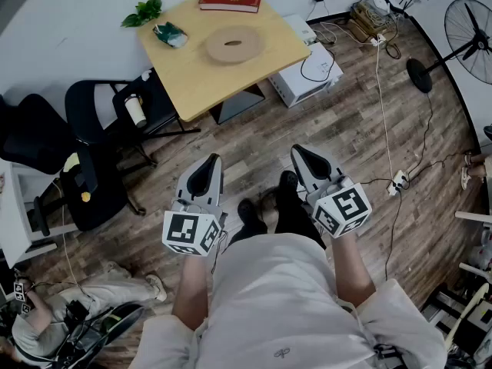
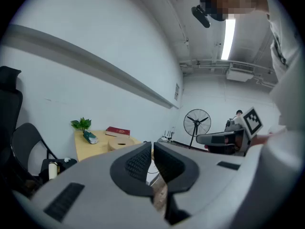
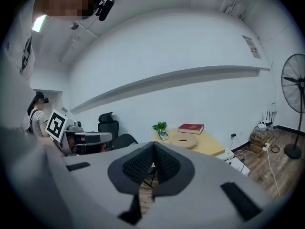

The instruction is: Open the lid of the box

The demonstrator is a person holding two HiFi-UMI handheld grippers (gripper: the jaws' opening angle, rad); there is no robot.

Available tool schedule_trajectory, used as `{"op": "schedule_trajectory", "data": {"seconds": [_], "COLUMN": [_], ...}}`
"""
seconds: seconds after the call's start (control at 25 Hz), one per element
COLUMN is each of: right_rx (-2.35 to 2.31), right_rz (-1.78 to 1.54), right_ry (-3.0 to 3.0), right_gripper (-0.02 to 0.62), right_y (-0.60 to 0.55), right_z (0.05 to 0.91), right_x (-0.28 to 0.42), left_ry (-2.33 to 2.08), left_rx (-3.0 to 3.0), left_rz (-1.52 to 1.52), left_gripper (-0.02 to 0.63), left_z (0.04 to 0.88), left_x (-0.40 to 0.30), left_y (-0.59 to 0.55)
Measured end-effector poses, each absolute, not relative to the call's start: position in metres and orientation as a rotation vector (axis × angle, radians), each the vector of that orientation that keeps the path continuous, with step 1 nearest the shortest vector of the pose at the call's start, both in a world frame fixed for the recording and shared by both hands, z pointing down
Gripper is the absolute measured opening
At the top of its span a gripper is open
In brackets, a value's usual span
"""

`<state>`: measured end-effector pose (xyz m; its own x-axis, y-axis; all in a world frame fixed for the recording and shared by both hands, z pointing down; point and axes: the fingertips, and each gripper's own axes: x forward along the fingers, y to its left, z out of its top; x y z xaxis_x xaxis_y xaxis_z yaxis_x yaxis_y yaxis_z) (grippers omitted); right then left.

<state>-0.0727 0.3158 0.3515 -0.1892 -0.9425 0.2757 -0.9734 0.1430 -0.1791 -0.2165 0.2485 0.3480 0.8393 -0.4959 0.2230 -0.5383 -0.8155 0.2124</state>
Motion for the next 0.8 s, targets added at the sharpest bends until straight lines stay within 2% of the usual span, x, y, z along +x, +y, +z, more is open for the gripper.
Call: {"op": "schedule_trajectory", "data": {"seconds": [0.8], "right_rx": [1.967], "right_rz": [0.431], "right_ry": [-2.304], "right_gripper": [0.000], "right_y": [0.314], "right_z": [0.341], "right_x": [-0.092], "left_ry": [-0.732], "left_rx": [2.789], "left_rz": [0.238], "left_gripper": [0.014], "left_z": [0.344], "left_x": [-0.226], "left_y": [0.253]}}
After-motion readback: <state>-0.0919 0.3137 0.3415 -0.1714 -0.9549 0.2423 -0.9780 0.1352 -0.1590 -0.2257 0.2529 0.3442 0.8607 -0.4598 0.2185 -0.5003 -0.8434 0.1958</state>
